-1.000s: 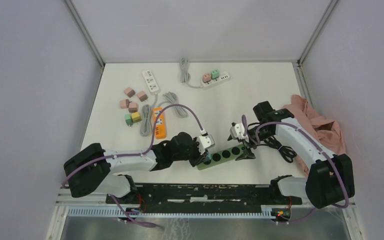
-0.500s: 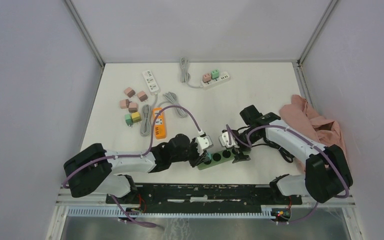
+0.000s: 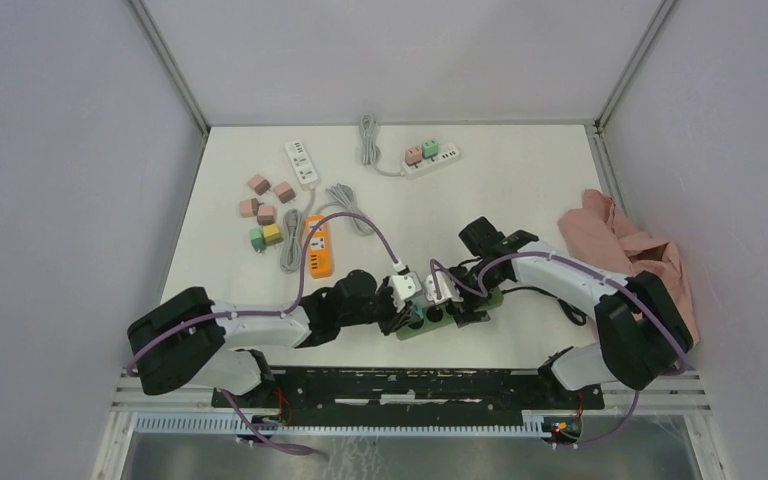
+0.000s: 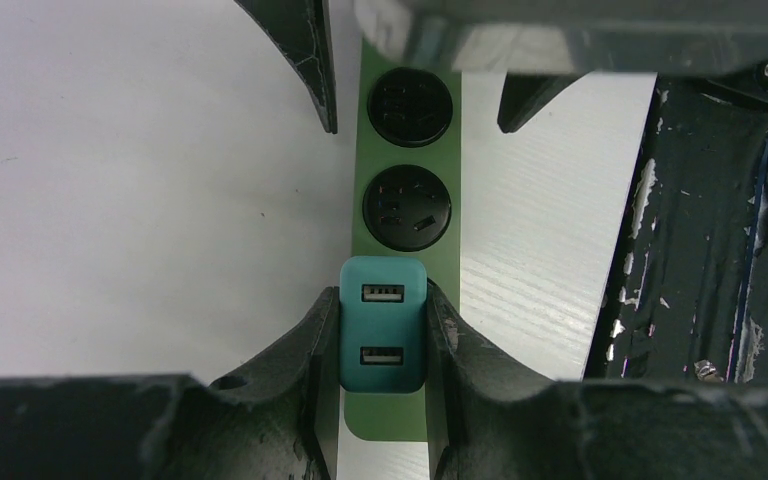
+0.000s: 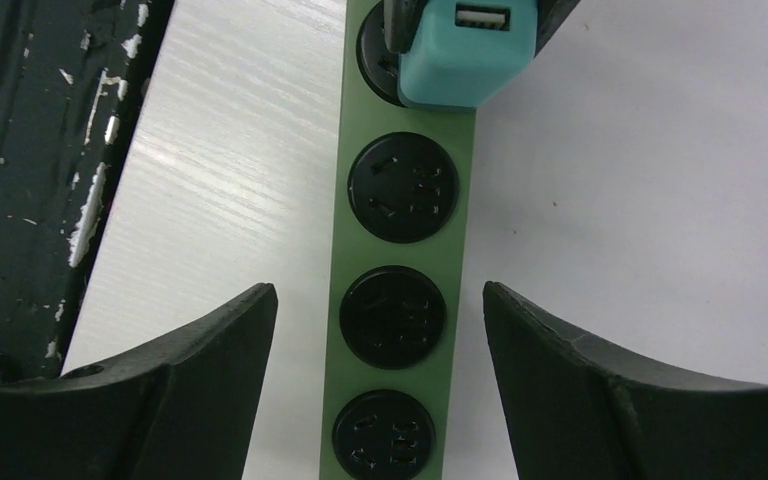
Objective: Pull the plug off the socket
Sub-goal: Remove the plug from the socket.
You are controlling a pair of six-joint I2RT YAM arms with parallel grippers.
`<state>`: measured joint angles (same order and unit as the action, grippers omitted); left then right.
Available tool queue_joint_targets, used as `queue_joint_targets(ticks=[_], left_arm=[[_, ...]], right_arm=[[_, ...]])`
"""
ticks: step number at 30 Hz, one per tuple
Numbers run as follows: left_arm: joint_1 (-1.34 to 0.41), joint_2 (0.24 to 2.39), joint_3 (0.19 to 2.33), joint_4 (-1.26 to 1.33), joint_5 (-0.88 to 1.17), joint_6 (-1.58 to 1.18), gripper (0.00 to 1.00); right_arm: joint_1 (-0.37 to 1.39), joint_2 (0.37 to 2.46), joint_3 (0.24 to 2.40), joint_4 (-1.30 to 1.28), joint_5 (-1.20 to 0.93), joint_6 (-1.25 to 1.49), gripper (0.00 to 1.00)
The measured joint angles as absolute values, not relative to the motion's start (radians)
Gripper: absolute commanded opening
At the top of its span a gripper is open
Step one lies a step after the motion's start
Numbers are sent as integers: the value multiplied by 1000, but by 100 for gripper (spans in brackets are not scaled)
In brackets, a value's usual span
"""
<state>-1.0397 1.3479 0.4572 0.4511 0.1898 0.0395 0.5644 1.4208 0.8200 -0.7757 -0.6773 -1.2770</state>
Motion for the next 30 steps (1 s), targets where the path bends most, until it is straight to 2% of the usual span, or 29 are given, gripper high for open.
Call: queue_joint_targets(ticks=[10,12,15,20,25,30], left_arm=[[-1040,1348,400,563,194,8,3],[-1040,1348,384,599,194,5,3],[-1040,1348,360,650,191,-14,3],[-1040,1342,299,772,180,-46,3],[-1040,1332,289,793,160,-51,3],[-1044,1332,327,717,138,-13,3]], right_arm=[[636,1465,807,-698,-570,-1227,56],[649,1472,807,-691,-554,-1220,48],[662,1476,808,-684,-539,-1194,28],[676,1491,822,-681,-535,-1170,9],[688,1528,860,-691,-516,-1134,1],[692,1535,867,-693,-489,-1114,0]])
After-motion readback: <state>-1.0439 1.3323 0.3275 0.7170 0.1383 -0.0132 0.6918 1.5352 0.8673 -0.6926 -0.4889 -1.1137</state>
